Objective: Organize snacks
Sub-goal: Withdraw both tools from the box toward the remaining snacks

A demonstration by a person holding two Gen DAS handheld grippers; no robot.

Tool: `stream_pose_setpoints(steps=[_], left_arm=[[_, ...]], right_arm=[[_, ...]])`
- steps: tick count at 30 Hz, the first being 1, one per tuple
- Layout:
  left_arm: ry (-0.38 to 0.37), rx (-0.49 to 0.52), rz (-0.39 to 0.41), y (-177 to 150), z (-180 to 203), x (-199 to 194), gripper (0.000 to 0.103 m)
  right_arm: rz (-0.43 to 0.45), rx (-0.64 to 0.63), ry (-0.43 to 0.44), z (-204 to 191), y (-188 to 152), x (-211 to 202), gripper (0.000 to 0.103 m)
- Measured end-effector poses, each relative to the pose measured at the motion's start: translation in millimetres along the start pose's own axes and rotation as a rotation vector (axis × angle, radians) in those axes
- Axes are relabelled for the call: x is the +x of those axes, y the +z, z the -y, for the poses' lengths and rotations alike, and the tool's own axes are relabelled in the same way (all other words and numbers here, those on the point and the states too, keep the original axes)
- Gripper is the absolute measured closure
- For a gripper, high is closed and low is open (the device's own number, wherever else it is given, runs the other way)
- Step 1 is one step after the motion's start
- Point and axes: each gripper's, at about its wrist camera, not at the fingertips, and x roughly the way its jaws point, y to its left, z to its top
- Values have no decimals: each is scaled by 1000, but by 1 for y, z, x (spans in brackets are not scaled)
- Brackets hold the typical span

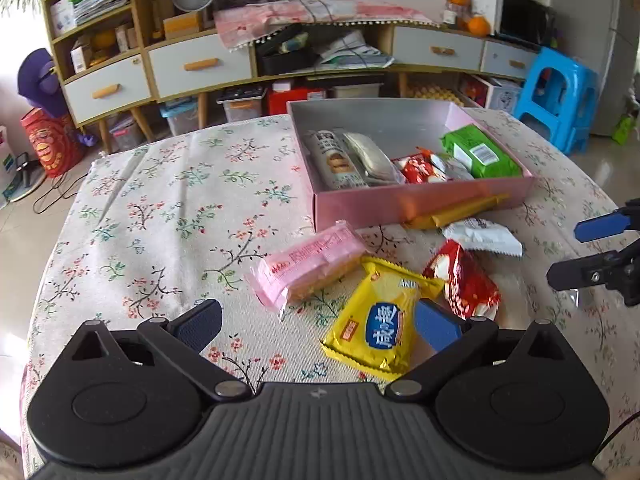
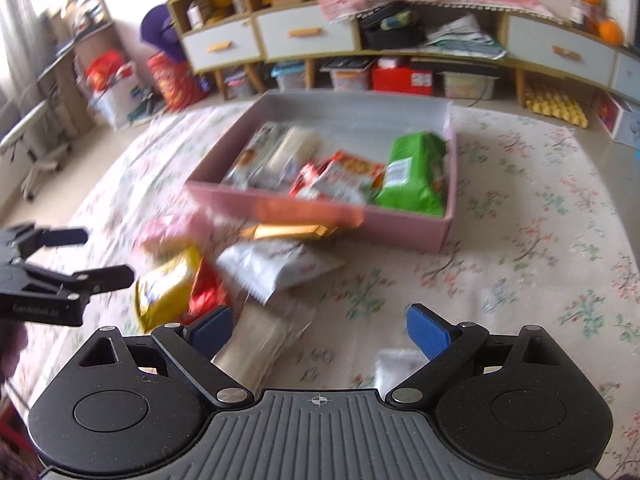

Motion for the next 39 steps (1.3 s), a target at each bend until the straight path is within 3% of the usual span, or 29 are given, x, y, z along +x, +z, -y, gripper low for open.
stream_pose_setpoints(steps=[6, 13, 22, 29, 39], left_arm=[[-56, -22, -8, -10, -7, 7, 1], [-71, -10, -20, -10, -3, 15, 1], [-93, 84, -52, -13, 17, 28, 1], [-94, 143, -51, -16, 28, 32, 2], [-112, 142, -62, -12, 32, 36, 11]], right_arm=[[-38, -119, 39, -32, -14, 10, 8], [-98, -177, 33, -53, -25, 32, 8], [-125, -209, -23, -38, -30, 41, 5], [-123, -155, -43, -12, -31, 36, 5], [-101, -187, -28, -26, -27, 37, 5]])
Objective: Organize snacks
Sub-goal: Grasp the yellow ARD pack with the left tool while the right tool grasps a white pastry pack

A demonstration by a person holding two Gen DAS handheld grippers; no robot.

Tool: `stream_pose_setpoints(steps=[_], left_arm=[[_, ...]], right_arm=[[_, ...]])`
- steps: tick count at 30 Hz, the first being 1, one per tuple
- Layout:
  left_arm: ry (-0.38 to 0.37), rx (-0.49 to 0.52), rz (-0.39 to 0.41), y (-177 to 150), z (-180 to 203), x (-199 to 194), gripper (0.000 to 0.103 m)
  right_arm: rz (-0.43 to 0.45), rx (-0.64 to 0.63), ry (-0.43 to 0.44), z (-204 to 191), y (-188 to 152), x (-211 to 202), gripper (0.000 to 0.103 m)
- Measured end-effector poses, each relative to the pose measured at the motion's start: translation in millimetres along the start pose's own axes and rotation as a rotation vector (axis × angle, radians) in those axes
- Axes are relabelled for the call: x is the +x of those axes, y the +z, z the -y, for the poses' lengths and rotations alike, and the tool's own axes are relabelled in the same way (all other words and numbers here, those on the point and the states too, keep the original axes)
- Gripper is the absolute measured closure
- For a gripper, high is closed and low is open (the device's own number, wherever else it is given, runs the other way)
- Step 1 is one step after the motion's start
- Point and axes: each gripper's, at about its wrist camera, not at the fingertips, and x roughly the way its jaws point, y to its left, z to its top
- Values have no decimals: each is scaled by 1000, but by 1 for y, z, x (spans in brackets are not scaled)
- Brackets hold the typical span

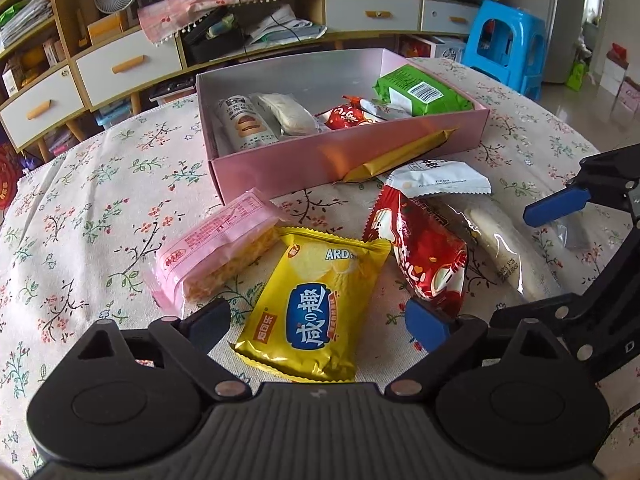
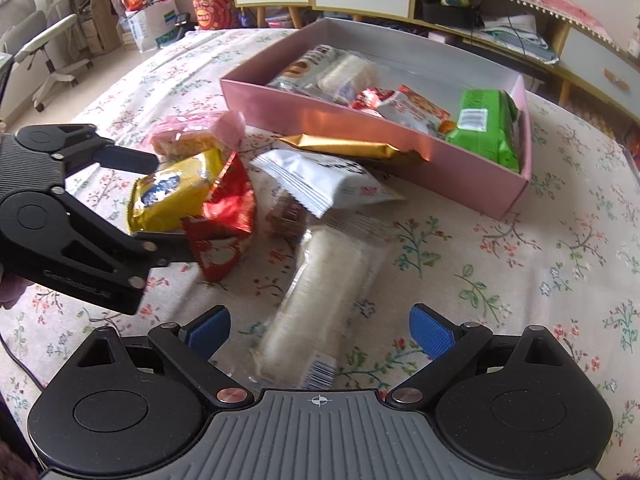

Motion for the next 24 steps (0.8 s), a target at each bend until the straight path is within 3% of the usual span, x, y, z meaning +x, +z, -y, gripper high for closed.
stream_pose_setpoints(steps=[11, 13, 16, 24], left_arm=[[-34, -22, -39, 5, -1, 0, 23], [-32, -30, -41, 6, -3, -1, 30], [-27, -57, -46, 8, -7, -2, 43], [-36, -87, -61, 9, -12, -3, 47]], right_arm=[[-4, 15, -32, 2, 4, 6, 8], [-3, 23, -36, 3, 5, 6, 9], [-3, 27, -39, 4, 5, 5, 16], [-1, 36, -23, 4, 9, 2, 43]])
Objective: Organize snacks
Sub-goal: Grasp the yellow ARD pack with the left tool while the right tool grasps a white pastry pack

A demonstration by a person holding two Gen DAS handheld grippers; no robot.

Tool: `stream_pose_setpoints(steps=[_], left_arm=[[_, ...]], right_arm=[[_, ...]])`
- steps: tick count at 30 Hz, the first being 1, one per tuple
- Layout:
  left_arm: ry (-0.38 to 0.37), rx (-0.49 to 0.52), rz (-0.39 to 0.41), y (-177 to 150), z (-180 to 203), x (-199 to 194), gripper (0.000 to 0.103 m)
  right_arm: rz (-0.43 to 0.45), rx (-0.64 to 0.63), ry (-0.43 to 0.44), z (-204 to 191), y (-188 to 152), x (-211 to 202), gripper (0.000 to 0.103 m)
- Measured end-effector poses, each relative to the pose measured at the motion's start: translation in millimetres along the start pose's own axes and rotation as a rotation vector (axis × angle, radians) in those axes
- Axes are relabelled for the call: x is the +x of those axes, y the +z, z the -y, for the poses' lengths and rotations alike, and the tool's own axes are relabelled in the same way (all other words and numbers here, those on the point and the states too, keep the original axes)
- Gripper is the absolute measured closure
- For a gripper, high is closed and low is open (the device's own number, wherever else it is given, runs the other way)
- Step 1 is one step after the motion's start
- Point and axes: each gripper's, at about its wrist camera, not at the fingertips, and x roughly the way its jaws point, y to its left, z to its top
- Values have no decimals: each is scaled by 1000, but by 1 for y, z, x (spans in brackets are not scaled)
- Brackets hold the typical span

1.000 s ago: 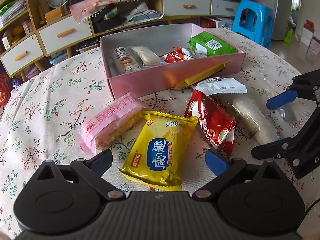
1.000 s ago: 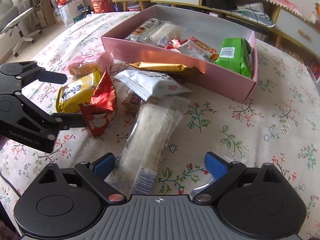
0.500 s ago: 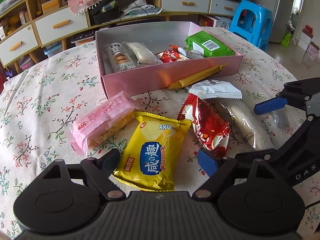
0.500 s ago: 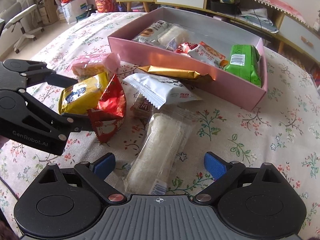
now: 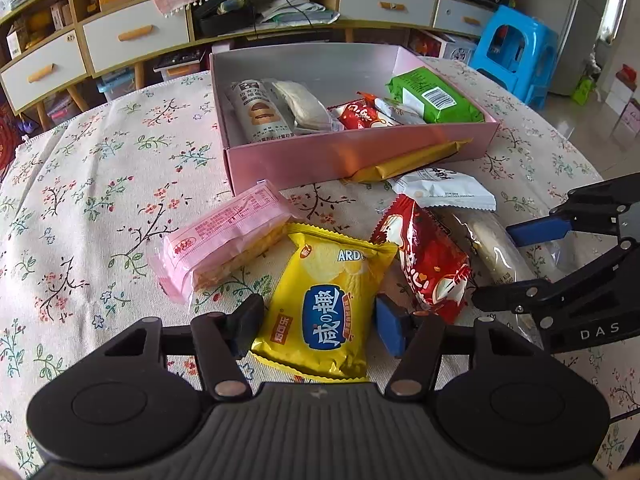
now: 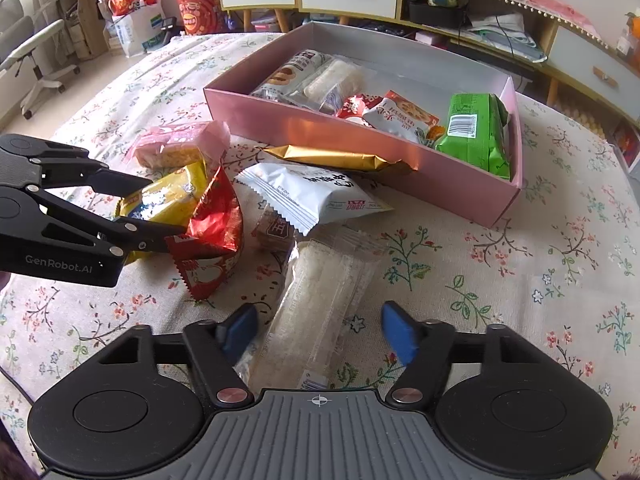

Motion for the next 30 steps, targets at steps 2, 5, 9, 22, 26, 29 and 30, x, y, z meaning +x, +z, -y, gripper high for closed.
stream_pose_setpoints(steps=[2, 5, 9, 22, 26, 29, 30], left_arm=[[-4, -13, -12, 1, 0, 0, 47], [-22, -46, -28, 2, -3, -1, 47], [-27, -67, -32, 3, -3, -3, 52], [-55, -151, -51, 6, -7, -15, 53], [-76, -194, -58, 7, -10, -17, 53], [-98, -232, -57, 8, -13, -19, 53], [-104, -243, -54, 9, -13, -20, 53]], right_arm=[[-2, 0, 1, -1, 1, -1, 50], [-10, 19, -18, -1, 3, -1, 60], [-29, 59, -26, 2, 6, -3, 68], [-60, 116, -22, 4, 9, -10, 73], [-55, 144, -15, 6, 10, -16, 74], [-66, 190, -6, 10, 11, -19, 74], [-71, 206, 1, 12, 11, -20, 74]])
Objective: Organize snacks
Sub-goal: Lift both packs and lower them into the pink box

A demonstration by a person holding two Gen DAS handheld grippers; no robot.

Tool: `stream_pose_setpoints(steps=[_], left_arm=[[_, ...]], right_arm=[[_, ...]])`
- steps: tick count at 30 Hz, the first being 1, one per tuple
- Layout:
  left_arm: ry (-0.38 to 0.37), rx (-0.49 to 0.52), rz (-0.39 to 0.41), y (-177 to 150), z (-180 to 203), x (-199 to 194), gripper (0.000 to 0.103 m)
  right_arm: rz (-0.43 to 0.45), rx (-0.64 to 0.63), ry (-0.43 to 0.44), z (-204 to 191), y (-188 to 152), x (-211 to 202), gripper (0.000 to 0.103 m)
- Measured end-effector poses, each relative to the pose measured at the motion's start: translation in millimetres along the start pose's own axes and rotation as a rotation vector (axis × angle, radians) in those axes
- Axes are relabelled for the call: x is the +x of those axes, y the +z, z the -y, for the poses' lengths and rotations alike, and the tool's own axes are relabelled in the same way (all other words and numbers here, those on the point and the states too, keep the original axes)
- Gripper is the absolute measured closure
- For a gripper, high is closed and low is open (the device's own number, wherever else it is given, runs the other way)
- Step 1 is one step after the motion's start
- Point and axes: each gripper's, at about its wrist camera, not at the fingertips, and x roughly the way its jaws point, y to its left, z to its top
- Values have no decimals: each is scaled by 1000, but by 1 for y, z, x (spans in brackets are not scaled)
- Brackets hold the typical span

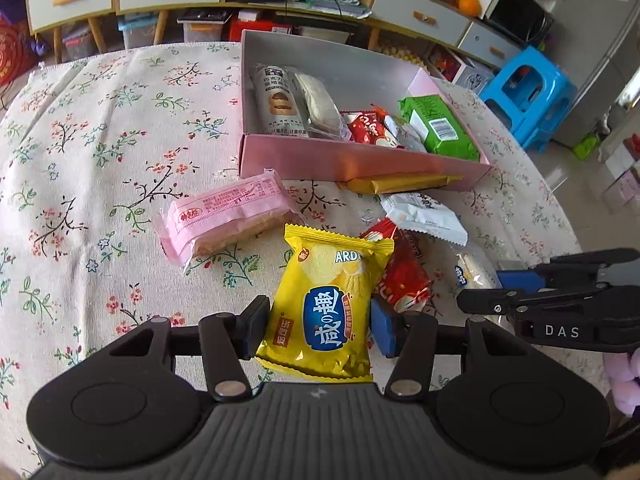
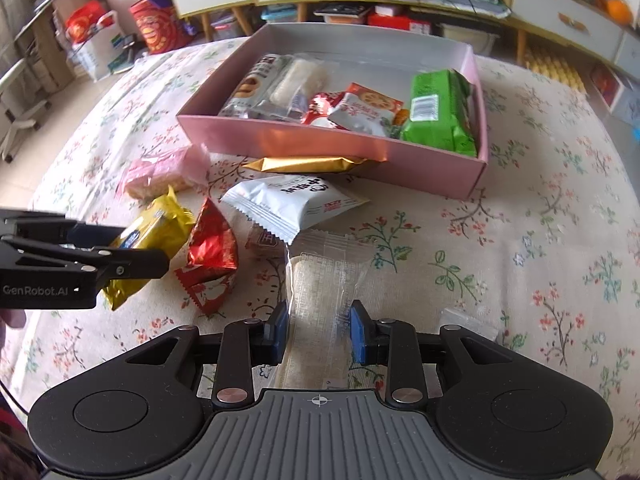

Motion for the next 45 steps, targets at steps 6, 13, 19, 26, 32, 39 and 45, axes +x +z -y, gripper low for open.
stream_pose_setpoints(steps=[6, 13, 19, 26, 32, 39, 45], left_arm=[[-27, -45, 23, 4, -1, -9, 53], [-70, -98, 57, 13, 0, -17, 54], [-87, -132, 98, 24, 4, -20, 54], [-109, -174, 132, 40, 14, -13, 54], [-93, -198, 151, 52, 18, -1, 54], [-80, -252, 181, 65, 11, 12, 54], [-96, -305, 228, 76, 6, 24, 54]], right_arm=[[13, 77, 31, 11, 5, -13, 74], [51, 200, 101, 30, 16, -34, 74], [116, 255, 166, 39, 26, -56, 74], [165, 316, 194, 50, 43, -55, 74], [184, 374, 220, 62, 59, -38, 74], [230, 427, 242, 73, 78, -21, 74], [284, 470, 250, 86, 96, -6, 74]])
